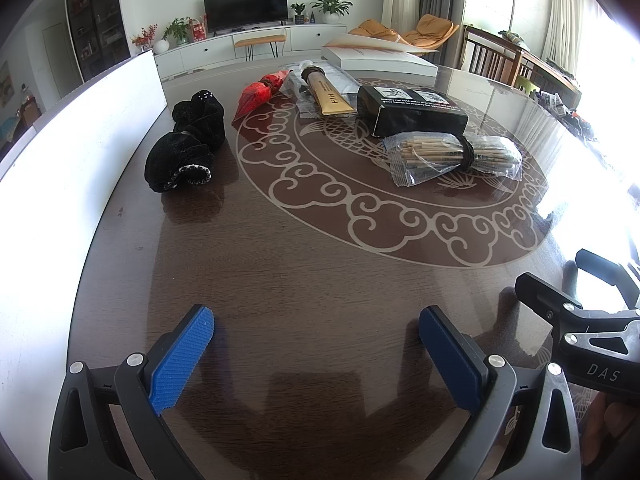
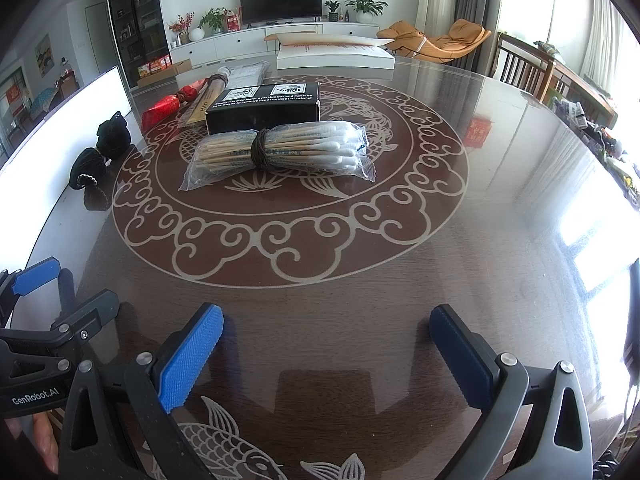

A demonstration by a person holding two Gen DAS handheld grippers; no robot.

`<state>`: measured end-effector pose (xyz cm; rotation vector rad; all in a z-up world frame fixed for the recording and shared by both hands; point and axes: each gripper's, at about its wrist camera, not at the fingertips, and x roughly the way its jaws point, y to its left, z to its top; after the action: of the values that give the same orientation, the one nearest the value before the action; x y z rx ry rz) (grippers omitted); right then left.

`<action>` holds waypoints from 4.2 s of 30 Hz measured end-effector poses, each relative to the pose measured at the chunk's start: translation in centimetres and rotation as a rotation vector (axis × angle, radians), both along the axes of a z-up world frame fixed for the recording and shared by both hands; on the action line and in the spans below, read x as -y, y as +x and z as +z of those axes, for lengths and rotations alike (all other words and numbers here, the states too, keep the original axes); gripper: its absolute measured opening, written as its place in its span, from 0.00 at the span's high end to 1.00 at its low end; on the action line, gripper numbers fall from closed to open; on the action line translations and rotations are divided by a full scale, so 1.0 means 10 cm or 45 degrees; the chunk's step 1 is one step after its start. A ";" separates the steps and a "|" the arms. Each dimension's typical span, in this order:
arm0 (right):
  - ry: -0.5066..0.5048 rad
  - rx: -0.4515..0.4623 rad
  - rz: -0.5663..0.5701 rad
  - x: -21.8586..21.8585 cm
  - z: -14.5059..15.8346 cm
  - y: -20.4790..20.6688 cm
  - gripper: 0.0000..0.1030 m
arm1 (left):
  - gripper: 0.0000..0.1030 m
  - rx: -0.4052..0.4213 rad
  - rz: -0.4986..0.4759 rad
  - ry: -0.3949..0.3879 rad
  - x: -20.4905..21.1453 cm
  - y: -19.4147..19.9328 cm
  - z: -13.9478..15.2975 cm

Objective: Organize objects

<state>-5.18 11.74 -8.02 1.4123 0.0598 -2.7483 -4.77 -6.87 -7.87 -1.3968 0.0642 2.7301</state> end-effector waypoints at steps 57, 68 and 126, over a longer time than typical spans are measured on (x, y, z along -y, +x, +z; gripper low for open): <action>-0.001 0.000 -0.001 -0.01 0.00 0.00 0.00 | 0.00 -0.141 0.103 -0.064 0.25 -0.50 0.48; -0.002 0.000 -0.001 -0.01 0.00 -0.01 0.00 | 0.00 0.034 0.358 0.038 0.93 -1.60 0.21; -0.005 -0.001 0.001 0.01 0.01 -0.02 0.00 | 0.00 0.012 0.071 -0.002 0.24 -0.30 -0.01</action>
<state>-5.43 11.67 -7.91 1.4097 0.0551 -2.7469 -7.82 -9.25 -7.94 -1.4332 0.0266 2.7685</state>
